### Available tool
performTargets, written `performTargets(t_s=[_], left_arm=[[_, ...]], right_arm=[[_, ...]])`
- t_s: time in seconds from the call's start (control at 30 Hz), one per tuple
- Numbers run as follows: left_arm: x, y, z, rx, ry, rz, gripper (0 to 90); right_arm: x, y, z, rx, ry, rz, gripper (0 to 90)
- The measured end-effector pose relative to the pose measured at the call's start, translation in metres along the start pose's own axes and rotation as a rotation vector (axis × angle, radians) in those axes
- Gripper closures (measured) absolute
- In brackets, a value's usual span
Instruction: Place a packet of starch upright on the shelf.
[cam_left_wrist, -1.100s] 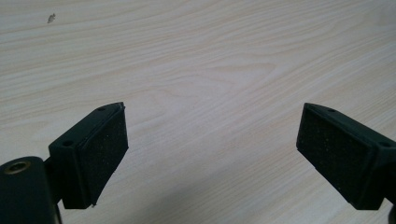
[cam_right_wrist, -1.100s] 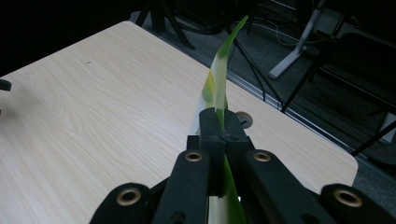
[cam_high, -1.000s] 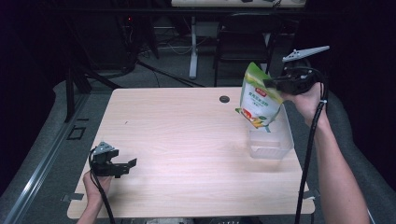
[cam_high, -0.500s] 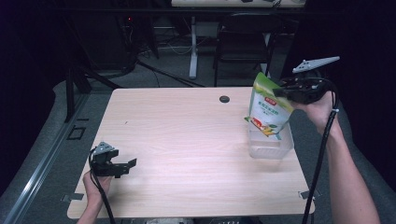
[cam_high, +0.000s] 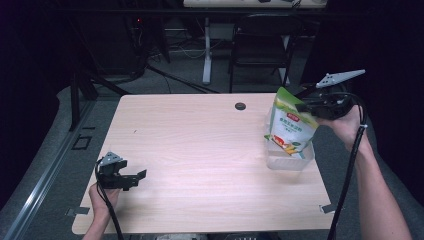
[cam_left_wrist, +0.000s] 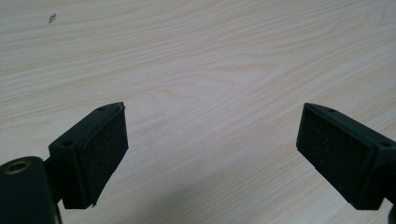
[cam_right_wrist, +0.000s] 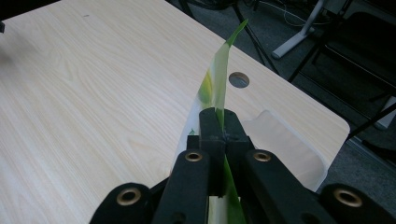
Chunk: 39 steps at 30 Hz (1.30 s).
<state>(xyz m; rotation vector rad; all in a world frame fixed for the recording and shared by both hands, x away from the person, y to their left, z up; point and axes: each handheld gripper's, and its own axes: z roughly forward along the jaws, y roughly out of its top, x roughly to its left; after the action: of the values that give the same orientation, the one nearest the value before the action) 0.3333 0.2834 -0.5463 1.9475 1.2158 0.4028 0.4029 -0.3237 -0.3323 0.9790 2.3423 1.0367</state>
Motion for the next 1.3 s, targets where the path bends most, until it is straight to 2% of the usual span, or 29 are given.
performTargets(t_s=[0.2,0.57,0.7,0.97,1.03,1.17,1.2,1.27,1.3], left_arm=[[0.0,0.0,-0.001,-0.003,0.001,-0.003,8.8],[0.0,0.0,-0.001,-0.004,0.002,-0.004,8.8],[-0.001,0.0,0.0,-0.006,0.001,0.0,8.8],[0.0,0.0,0.0,0.001,-0.002,-0.004,8.8],[0.0,0.0,0.001,0.003,-0.002,-0.003,8.8],[-0.001,0.0,0.0,0.001,-0.002,0.001,8.8],[-0.001,0.0,0.0,0.0,-0.002,0.001,8.8],[-0.002,0.0,-0.001,-0.003,-0.001,-0.001,8.8],[-0.002,0.0,-0.001,-0.003,-0.001,-0.001,8.8]], right_arm=[[-0.001,-0.005,-0.001,0.018,0.0,-0.014,90.0],[-0.005,-0.014,0.004,0.032,0.035,-0.021,90.0],[-0.006,-0.018,0.009,0.051,0.04,-0.019,90.0],[-0.01,-0.03,0.031,0.11,0.061,-0.014,90.0],[-0.012,-0.035,0.04,0.132,0.059,-0.01,90.0],[-0.013,-0.038,0.046,0.148,0.033,0.0,89.8],[-0.013,-0.039,0.047,0.155,0.012,0.01,89.7],[-0.016,-0.043,0.049,0.155,-0.006,0.042,88.8],[-0.016,-0.043,0.049,0.155,-0.006,0.042,88.8]])
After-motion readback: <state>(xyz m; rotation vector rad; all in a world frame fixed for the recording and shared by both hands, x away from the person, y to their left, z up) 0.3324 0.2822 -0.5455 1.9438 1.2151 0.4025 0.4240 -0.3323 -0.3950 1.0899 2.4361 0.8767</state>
